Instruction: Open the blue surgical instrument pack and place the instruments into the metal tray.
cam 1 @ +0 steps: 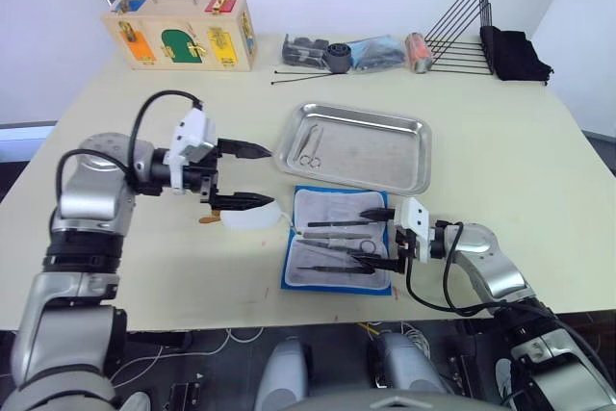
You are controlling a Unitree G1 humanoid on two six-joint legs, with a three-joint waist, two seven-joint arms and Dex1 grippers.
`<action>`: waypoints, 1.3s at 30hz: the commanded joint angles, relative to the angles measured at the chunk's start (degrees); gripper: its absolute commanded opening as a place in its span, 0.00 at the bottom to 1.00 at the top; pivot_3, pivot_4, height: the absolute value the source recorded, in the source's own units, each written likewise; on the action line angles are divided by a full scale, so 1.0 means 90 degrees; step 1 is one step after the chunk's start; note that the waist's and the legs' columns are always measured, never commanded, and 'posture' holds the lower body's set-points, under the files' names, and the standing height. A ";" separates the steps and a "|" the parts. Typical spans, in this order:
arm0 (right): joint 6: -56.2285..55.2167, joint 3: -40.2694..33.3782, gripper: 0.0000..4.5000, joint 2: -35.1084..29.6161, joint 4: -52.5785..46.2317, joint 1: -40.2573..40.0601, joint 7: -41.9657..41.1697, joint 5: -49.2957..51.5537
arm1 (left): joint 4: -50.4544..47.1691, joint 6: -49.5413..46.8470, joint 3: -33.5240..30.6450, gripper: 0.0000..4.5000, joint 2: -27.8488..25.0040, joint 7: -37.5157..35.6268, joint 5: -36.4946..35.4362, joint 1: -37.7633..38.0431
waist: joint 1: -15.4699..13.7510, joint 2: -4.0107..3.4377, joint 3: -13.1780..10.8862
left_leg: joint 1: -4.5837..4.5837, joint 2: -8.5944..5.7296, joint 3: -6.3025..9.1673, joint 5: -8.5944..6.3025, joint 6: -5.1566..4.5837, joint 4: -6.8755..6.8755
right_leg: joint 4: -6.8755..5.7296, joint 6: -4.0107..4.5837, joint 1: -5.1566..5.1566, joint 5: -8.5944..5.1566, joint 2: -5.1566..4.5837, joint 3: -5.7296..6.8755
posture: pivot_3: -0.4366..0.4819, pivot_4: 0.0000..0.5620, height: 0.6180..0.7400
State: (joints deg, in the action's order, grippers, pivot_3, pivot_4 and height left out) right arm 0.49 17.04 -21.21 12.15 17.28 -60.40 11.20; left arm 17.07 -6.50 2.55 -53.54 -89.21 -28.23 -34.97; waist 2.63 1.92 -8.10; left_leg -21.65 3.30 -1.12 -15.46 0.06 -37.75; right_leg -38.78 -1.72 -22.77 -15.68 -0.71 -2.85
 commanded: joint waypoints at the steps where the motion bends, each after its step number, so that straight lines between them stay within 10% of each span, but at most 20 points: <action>1: 0.0249 0.0379 1.00 -0.0060 0.0703 -0.0338 0.0000 -0.0457 | -0.0097 0.0575 0.0391 0.99 -0.0684 -0.0366 -0.0789 0.0028 | -0.0009 -0.0001 -0.0001 | 0.0001 0.0000 -0.0001 0.0000 0.0000 0.0000 | 0.0000 0.0001 0.0001 0.0000 -0.0002 0.0001 | 0.48 0.27 1.00; 14: 0.0184 0.0370 1.00 -0.0073 0.0796 -0.0299 -0.0044 -0.0470 | -0.0189 0.1158 0.1616 0.99 -0.1578 -0.0366 -0.1634 -0.0033 | -0.0021 -0.0001 -0.0010 | -0.0001 0.0001 -0.0003 0.0000 -0.0001 0.0002 | 0.0001 0.0004 -0.0001 -0.0004 0.0001 0.0002 | 0.48 0.27 1.00; 39: 0.0270 0.0304 1.00 -0.0127 0.0676 -0.0378 0.0067 -0.0458 | -0.0032 0.0800 0.1395 0.94 0.1574 0.1510 0.1284 0.0312 | -0.0035 0.0012 0.0005 | 0.0000 -0.0001 -0.0003 0.0000 -0.0001 0.0001 | 0.0000 0.0003 0.0002 -0.0002 0.0002 0.0000 | 0.48 0.27 1.00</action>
State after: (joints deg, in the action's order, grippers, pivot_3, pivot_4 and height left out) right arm -0.38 16.94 -21.45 12.56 17.16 -60.65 11.22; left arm 16.02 -0.50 15.94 -39.95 -76.12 -18.03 -31.14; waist 2.32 2.03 -8.06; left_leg -21.65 3.29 -1.14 -15.45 0.05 -37.74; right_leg -38.78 -1.69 -22.75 -15.70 -0.69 -2.85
